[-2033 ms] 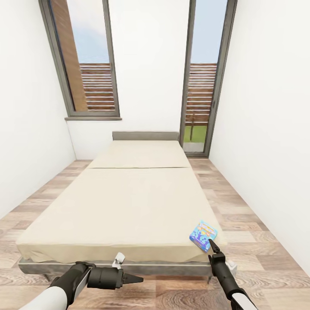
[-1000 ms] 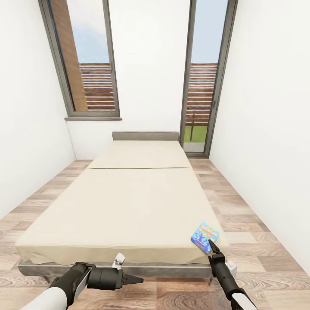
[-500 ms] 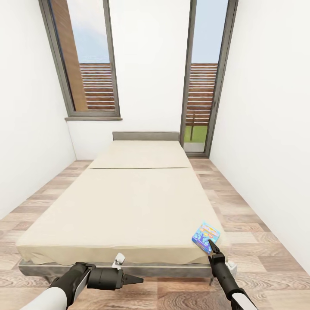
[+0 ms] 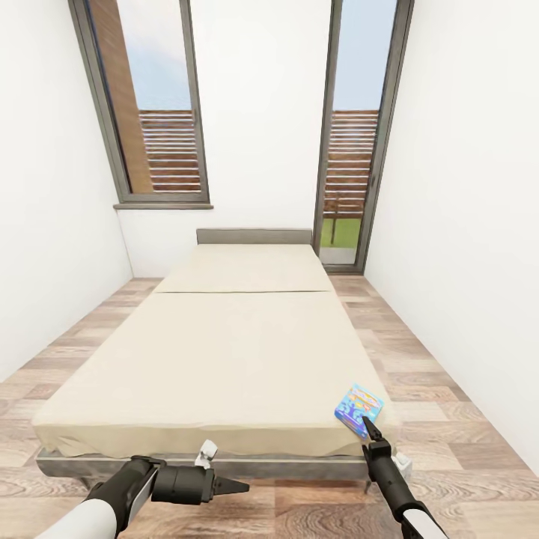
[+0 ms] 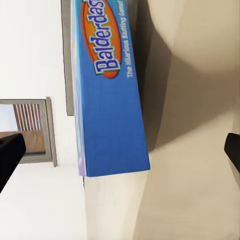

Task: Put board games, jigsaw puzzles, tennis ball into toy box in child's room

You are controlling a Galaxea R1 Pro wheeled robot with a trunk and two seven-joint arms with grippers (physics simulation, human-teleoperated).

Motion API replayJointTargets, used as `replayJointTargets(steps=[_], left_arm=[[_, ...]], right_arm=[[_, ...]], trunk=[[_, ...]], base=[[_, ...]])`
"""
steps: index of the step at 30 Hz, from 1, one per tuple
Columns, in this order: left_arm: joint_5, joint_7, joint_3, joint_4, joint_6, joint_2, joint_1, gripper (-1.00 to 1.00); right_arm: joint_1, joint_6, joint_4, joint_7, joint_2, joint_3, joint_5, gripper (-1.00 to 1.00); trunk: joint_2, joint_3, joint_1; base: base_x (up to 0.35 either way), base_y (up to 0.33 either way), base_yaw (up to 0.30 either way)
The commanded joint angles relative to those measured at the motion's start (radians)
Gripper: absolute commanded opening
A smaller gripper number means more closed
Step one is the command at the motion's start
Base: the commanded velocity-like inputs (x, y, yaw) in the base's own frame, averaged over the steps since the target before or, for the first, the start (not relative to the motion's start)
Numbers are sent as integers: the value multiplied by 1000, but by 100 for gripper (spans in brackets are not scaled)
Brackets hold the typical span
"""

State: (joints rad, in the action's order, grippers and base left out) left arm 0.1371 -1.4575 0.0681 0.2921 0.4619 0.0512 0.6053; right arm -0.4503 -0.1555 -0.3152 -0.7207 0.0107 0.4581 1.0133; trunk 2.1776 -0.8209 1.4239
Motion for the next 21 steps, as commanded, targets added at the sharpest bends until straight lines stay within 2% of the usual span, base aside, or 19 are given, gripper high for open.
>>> replayJointTargets(steps=[1, 21], left_arm=[[10, -6, 7, 1, 11, -1, 0, 100], [10, -6, 7, 1, 11, -1, 0, 100]], right_arm=[[-1, -10, 1, -3, 0, 2, 10, 100], [-1, -10, 1, -3, 0, 2, 10, 100]], trunk=[[0, -1, 0], [0, -1, 0]], base=[[-9, 5, 0], [24, 1, 0]])
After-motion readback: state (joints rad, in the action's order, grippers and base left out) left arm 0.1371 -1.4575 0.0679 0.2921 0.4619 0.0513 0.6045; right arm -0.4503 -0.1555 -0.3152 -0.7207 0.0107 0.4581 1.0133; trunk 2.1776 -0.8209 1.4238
